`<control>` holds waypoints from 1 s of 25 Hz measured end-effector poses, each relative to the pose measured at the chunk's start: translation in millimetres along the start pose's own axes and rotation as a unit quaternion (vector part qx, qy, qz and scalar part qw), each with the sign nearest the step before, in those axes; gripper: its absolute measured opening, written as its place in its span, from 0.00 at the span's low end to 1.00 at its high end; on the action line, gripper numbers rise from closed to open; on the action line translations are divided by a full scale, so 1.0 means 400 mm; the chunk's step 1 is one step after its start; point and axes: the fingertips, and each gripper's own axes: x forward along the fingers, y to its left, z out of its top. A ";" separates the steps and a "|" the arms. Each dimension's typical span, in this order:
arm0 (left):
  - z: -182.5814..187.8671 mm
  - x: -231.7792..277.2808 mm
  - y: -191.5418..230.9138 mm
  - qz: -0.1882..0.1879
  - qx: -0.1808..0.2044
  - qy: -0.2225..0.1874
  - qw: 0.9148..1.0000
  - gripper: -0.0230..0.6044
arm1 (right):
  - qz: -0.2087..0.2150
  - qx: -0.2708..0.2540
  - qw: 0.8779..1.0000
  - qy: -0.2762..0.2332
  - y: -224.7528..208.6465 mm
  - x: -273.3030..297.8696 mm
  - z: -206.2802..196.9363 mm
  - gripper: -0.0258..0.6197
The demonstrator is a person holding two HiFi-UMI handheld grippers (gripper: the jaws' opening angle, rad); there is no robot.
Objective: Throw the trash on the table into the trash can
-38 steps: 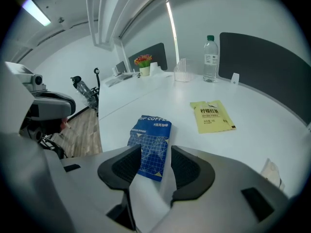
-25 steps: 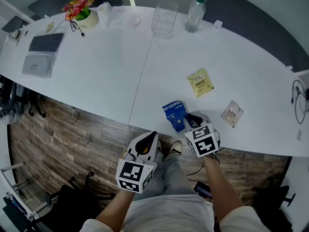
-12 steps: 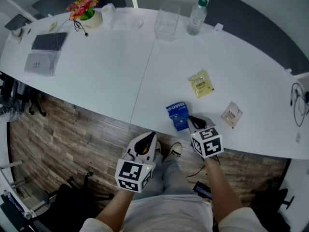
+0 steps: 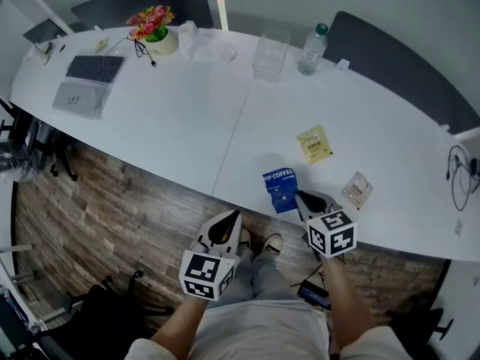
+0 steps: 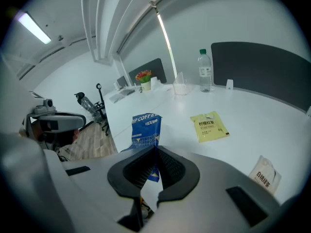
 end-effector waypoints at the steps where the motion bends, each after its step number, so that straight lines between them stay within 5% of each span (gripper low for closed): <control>1: 0.008 -0.008 0.002 0.002 0.002 -0.003 1.000 0.04 | 0.004 -0.002 1.000 -0.008 0.008 -0.014 0.011 0.10; 14: 0.063 -0.109 -0.008 0.029 0.006 -0.042 0.999 0.04 | 0.055 -0.013 0.996 -0.071 0.110 -0.136 0.120 0.10; 21: 0.075 -0.208 0.046 0.099 -0.013 -0.074 0.992 0.04 | 0.124 -0.062 0.988 -0.062 0.215 -0.123 0.169 0.10; 25: 0.061 -0.267 0.064 0.159 -0.036 -0.097 0.982 0.04 | 0.180 -0.102 0.977 -0.046 0.280 -0.101 0.175 0.10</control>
